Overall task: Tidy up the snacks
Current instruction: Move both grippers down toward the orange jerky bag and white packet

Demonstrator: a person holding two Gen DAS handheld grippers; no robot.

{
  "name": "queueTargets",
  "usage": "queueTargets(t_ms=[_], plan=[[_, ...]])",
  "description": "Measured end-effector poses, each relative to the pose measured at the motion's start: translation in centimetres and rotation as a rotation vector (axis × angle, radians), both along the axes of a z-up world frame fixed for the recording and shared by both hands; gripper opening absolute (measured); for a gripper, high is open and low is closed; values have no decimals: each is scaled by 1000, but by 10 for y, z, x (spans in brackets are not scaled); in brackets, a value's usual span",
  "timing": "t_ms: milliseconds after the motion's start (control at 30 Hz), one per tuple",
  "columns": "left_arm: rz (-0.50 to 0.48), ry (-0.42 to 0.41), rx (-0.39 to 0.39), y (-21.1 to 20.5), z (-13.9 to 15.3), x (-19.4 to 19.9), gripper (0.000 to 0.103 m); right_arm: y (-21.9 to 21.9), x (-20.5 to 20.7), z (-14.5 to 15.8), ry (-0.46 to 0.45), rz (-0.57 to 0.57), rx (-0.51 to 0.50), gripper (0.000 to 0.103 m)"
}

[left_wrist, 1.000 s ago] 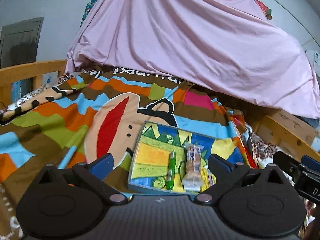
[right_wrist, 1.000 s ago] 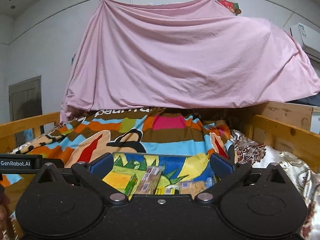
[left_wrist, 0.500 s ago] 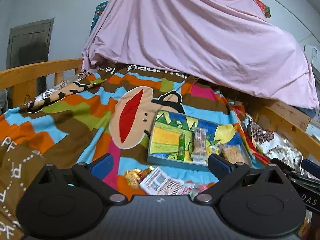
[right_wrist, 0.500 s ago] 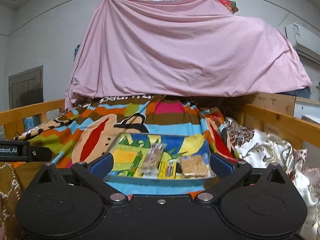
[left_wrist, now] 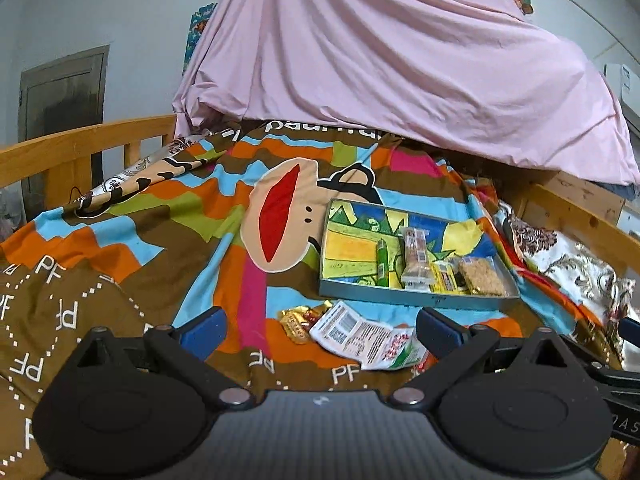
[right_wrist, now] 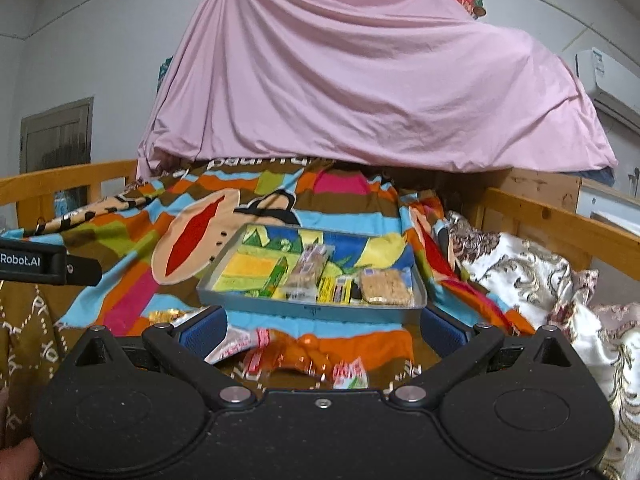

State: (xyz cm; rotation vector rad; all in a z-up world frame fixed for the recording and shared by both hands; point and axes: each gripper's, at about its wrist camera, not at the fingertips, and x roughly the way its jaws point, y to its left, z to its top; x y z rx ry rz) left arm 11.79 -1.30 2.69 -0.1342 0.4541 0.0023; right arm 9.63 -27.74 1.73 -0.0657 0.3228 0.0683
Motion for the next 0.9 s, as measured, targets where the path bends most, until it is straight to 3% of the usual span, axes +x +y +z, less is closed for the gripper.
queueTargets(t_ms=[567, 900], plan=[[-46, 50, 119, -4, -31, -5, 103, 1, 12, -21, 126, 16, 9, 102], [3, 94, 132, -4, -37, 6, 103, -2, 18, -23, 151, 34, 25, 102]])
